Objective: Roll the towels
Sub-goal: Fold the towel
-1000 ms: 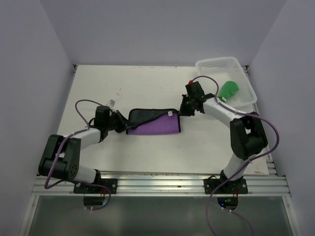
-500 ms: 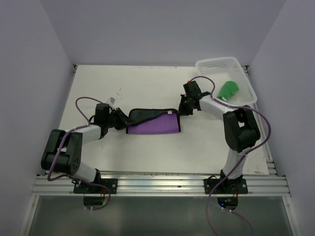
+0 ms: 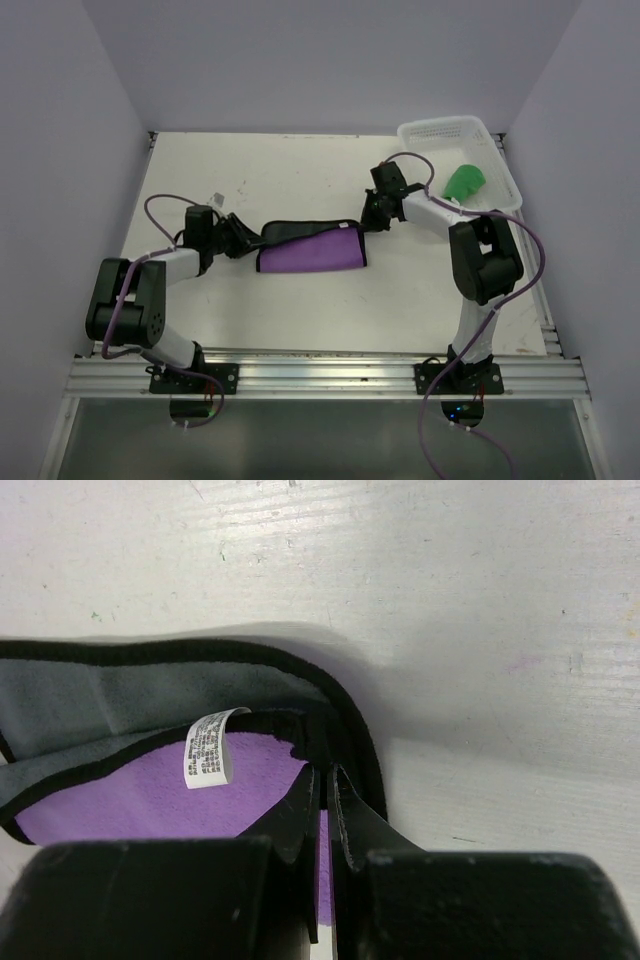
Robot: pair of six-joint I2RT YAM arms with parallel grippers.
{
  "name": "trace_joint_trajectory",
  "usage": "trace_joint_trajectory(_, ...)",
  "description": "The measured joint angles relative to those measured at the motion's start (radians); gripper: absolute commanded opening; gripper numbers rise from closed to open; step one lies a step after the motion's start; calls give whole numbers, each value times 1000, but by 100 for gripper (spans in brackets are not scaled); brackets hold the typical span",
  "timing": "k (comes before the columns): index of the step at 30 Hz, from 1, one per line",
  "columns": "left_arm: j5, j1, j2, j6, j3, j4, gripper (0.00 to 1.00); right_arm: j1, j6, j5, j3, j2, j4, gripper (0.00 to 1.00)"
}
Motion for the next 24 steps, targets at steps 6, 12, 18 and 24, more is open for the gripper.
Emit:
trace_joint_trajectory(6,2,27,0,19,21,-1,30,0,-5,1,0,0,0,0)
trace_joint_trajectory(12,2,51,-5,30,21,-8,30,0,-8,1,7,0,-8,0)
trace_joint_trajectory(18,0,60,-29,51,23,-37,30,-1,-11,2,27,0,-21,0)
trace_joint_trajectory(24,-9,102,-64,81,58,-90,30,-1,-10,2,40,0,-26,0)
